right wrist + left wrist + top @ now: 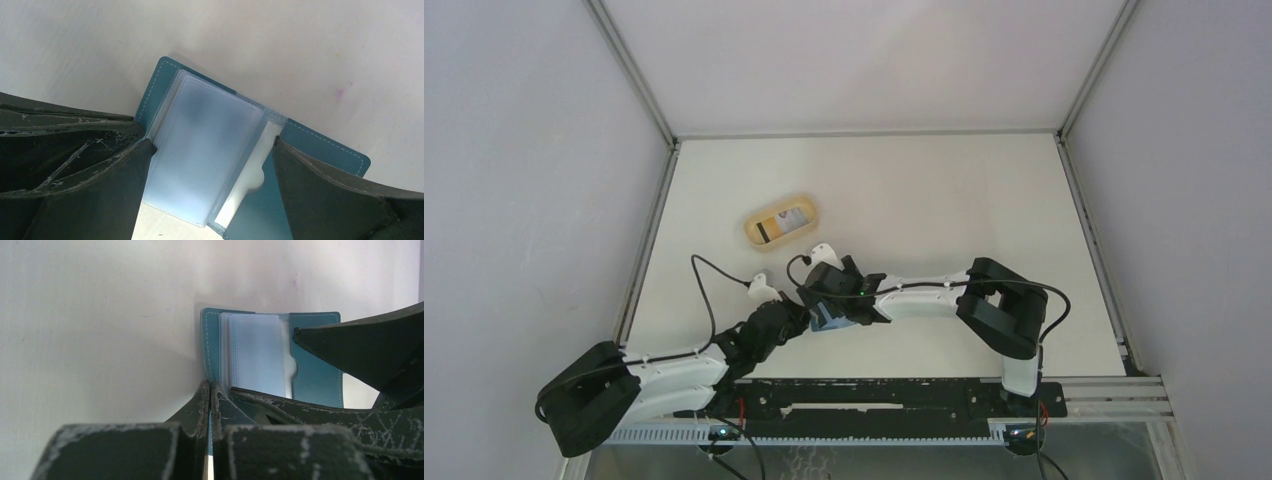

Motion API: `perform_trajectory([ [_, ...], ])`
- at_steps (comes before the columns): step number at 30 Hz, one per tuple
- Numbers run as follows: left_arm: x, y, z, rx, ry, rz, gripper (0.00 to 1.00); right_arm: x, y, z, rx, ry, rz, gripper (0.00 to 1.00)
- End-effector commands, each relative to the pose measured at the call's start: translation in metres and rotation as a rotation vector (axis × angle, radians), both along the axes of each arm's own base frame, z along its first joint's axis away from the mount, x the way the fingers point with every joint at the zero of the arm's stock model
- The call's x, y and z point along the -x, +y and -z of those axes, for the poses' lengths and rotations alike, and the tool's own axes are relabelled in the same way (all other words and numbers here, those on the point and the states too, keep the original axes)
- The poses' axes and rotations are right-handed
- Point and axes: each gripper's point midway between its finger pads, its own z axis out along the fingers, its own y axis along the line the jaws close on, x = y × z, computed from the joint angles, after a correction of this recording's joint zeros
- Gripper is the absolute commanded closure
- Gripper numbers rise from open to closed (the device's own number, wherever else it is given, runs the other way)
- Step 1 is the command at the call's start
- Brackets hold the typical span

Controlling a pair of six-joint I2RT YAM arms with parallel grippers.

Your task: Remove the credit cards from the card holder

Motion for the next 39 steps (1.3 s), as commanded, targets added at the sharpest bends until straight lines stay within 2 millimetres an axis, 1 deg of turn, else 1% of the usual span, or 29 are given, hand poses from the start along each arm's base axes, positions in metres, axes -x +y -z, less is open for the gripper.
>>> perform_trajectory([
  [1, -0.012, -0.008, -0.018, 0.002, -0.047, -0.005, 1.0, 0.005, -0.012, 0.009, 0.063, 0.018, 0.043, 0.0],
  [5, -0.013, -0.007, -0.018, -0.004, -0.047, -0.01, 1.0, 0.006, -0.025, 0.008, 0.084, 0.002, 0.062, 0.0],
  [11, -0.013, -0.005, -0.015, -0.015, -0.041, -0.017, 1.0, 0.0, -0.042, -0.005, 0.1, -0.029, 0.09, 0.0],
  [20, -0.01, 0.0, -0.011, -0.017, -0.039, -0.023, 1.0, -0.006, -0.068, -0.01, 0.153, -0.043, 0.137, 0.0],
  [23, -0.009, 0.001, -0.011, -0.014, -0.041, -0.027, 1.0, -0.011, -0.075, -0.016, 0.166, -0.063, 0.154, 0.0],
  [31, -0.008, 0.002, -0.011, -0.013, -0.042, -0.025, 1.0, -0.031, -0.1, -0.034, 0.193, -0.113, 0.222, 0.0],
  [39, -0.008, 0.002, -0.012, -0.014, -0.043, -0.025, 1.0, -0.054, -0.125, -0.062, 0.188, -0.17, 0.292, 0.0],
])
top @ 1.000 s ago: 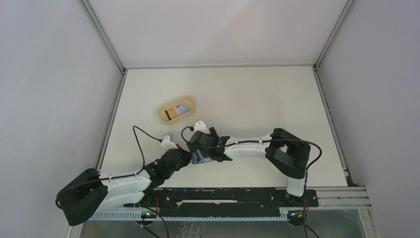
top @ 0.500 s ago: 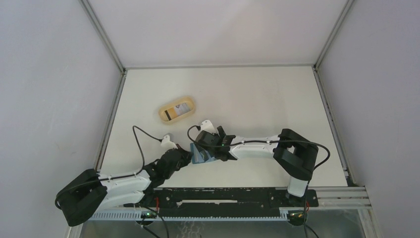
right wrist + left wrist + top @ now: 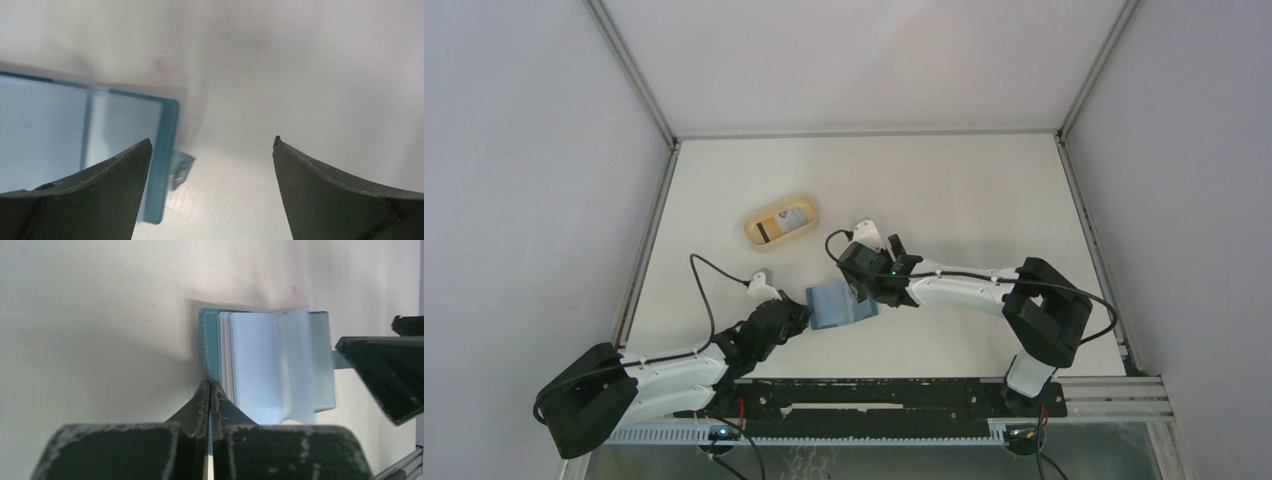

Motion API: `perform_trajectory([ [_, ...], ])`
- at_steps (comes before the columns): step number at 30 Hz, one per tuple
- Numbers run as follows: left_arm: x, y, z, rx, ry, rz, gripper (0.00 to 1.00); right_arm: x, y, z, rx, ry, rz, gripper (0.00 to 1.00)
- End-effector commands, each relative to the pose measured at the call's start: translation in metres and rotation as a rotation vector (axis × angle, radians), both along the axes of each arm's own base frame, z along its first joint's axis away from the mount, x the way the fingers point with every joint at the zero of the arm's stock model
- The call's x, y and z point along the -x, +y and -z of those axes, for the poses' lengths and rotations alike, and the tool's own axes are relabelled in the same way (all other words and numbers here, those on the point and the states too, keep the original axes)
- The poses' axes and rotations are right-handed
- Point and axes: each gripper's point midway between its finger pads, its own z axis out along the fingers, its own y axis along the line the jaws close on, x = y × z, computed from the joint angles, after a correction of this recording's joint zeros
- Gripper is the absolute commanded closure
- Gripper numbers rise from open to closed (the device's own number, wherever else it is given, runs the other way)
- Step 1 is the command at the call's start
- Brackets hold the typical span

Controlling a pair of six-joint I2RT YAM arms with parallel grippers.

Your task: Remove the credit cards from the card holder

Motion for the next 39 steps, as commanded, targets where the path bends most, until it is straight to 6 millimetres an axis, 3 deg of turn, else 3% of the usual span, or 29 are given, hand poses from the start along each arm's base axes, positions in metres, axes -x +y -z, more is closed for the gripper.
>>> perform_trajectory([
  [1, -0.005, 0.0, -0.008, -0.005, -0.033, -0.01, 1.0, -0.017, -0.018, -0.032, -0.002, -0.08, 0.038, 0.0],
  [7, -0.007, -0.001, -0.01, -0.007, -0.033, -0.011, 1.0, -0.027, -0.021, -0.059, -0.046, -0.151, 0.05, 0.0],
  [12, -0.009, -0.003, -0.011, -0.015, -0.031, -0.007, 1.0, -0.02, 0.015, -0.077, -0.19, -0.15, -0.064, 0.0],
  [18, -0.008, -0.004, -0.008, -0.023, -0.022, -0.006, 1.0, 0.031, 0.085, -0.101, -0.597, 0.039, -0.413, 0.0],
  [21, -0.008, -0.003, -0.007, -0.023, -0.02, -0.007, 1.0, 0.056, 0.105, -0.122, -0.767, 0.11, -0.546, 0.03],
  [23, -0.008, -0.004, -0.008, -0.021, -0.022, -0.007, 1.0, 0.064, 0.116, -0.127, -0.78, 0.102, -0.576, 0.04],
  [32, -0.009, -0.006, -0.01, -0.021, -0.025, 0.0, 1.0, 0.044, 0.113, -0.036, -0.343, 0.086, -0.313, 0.04],
  [39, -0.008, -0.004, -0.008, -0.018, -0.022, -0.006, 1.0, 0.048, 0.11, 0.013, -0.176, 0.085, -0.27, 0.02],
])
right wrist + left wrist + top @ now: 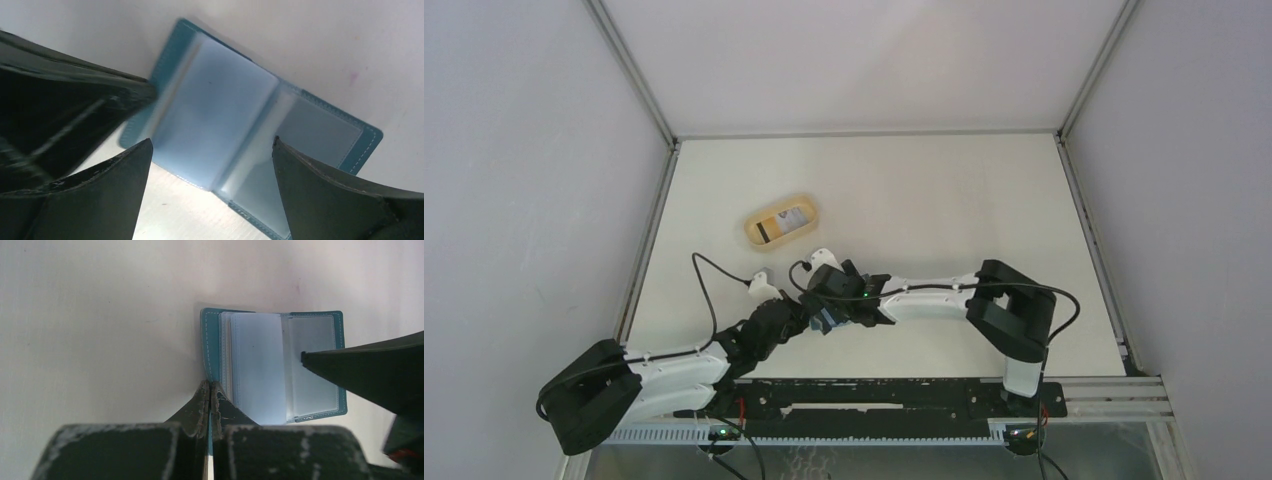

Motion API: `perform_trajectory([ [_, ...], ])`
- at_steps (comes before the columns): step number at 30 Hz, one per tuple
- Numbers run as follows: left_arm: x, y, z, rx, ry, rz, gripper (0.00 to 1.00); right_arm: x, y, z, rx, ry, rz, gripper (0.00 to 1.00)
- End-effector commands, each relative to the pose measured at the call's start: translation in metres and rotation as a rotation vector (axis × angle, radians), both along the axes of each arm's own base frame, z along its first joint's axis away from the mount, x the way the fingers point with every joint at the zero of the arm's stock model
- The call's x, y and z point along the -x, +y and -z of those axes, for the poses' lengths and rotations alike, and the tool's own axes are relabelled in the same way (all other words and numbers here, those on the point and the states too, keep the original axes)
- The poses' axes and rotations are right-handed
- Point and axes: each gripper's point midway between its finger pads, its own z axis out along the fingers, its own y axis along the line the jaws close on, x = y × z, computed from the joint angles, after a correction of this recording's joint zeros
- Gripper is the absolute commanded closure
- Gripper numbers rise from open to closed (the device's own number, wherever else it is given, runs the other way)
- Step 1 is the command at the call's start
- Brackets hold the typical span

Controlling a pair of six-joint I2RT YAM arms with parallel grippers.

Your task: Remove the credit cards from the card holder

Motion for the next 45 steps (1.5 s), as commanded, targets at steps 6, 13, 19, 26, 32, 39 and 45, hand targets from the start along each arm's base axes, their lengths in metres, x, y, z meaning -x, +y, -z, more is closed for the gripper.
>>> perform_trajectory([
  [6, -0.007, -0.003, -0.009, -0.013, -0.028, -0.007, 1.0, 0.0, 0.0, 0.019, 0.104, -0.055, 0.019, 0.02],
  [13, -0.007, -0.001, -0.006, -0.016, -0.023, -0.018, 1.0, -0.005, -0.03, 0.026, 0.274, -0.139, 0.019, 0.01],
  [19, -0.008, 0.001, -0.005, -0.025, -0.019, -0.029, 1.0, -0.012, -0.042, 0.009, 0.309, -0.192, 0.034, 0.0],
  [26, -0.007, 0.003, -0.004, -0.031, -0.019, -0.037, 1.0, -0.013, -0.054, -0.004, 0.318, -0.214, 0.038, 0.0],
  [32, -0.008, 0.003, -0.005, -0.03, -0.022, -0.038, 1.0, -0.017, -0.075, 0.001, 0.36, -0.214, 0.067, 0.0],
  [39, -0.007, 0.003, -0.004, -0.032, -0.021, -0.035, 1.0, -0.03, -0.097, -0.004, 0.431, -0.266, 0.118, 0.0],
  [45, -0.007, 0.003, -0.005, -0.034, -0.022, -0.035, 1.0, -0.05, -0.118, -0.016, 0.421, -0.283, 0.205, 0.0],
])
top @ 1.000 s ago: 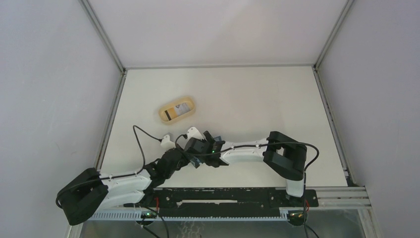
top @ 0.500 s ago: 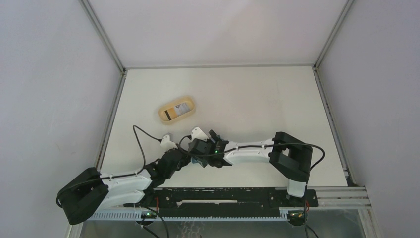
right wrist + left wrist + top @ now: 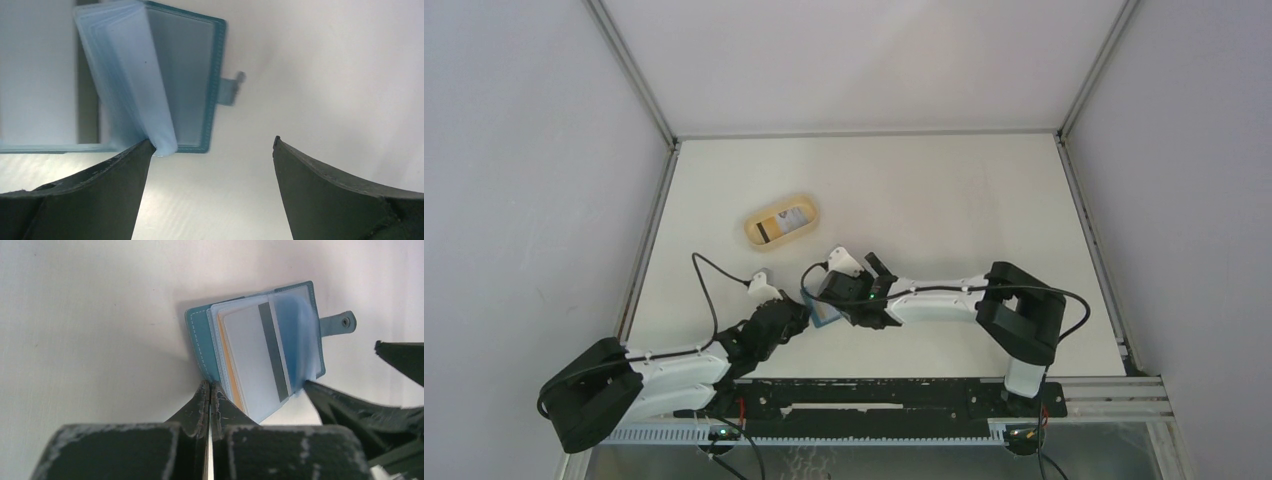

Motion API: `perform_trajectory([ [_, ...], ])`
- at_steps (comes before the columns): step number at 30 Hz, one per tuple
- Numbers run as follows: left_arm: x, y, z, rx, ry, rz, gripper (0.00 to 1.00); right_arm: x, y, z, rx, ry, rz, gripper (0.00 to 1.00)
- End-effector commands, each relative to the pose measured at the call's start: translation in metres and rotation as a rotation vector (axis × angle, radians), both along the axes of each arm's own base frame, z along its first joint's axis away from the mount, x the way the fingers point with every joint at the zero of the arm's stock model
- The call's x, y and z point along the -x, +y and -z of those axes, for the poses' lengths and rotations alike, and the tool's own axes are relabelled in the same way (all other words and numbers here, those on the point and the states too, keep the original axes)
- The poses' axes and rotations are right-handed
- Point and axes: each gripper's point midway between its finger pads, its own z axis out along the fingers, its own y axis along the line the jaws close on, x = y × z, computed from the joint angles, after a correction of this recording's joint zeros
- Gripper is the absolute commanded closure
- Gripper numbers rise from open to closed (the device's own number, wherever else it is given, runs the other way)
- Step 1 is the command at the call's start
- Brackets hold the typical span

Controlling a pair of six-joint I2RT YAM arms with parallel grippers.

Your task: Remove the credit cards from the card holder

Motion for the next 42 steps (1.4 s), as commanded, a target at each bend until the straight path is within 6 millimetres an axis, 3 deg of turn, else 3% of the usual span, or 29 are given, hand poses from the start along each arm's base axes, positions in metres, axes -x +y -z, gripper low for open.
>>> perform_trajectory([
  [1, -0.005, 0.001, -0.006, -0.024, -0.015, -0.018, 1.0, -0.025, -0.035, -0.025, 0.016, -0.073, 0.088, 0.0],
  [8, -0.006, -0.003, -0.007, -0.031, -0.013, -0.004, 1.0, -0.053, -0.036, -0.05, -0.068, -0.128, 0.12, 0.0],
  [11, -0.006, -0.004, -0.007, -0.035, -0.011, 0.002, 1.0, -0.054, -0.027, -0.066, -0.125, -0.133, 0.086, 0.0],
  [17, -0.007, -0.005, -0.009, -0.044, -0.014, 0.005, 1.0, -0.008, 0.036, -0.123, -0.535, 0.026, -0.207, 0.0],
  [21, -0.007, -0.004, -0.004, -0.062, -0.003, 0.006, 1.0, 0.032, 0.073, -0.142, -0.825, 0.288, -0.407, 0.02],
  [27, -0.008, -0.003, 0.006, -0.074, 0.013, -0.005, 1.0, 0.031, 0.078, -0.119, -1.028, 0.57, -0.332, 0.16],
  [30, -0.007, -0.003, 0.012, -0.077, 0.028, -0.009, 1.0, 0.025, 0.074, -0.093, -1.036, 0.646, -0.256, 0.22],
  [42, -0.008, -0.006, 0.013, -0.084, 0.035, 0.001, 1.0, 0.012, 0.07, -0.036, -1.025, 0.73, -0.119, 0.24],
])
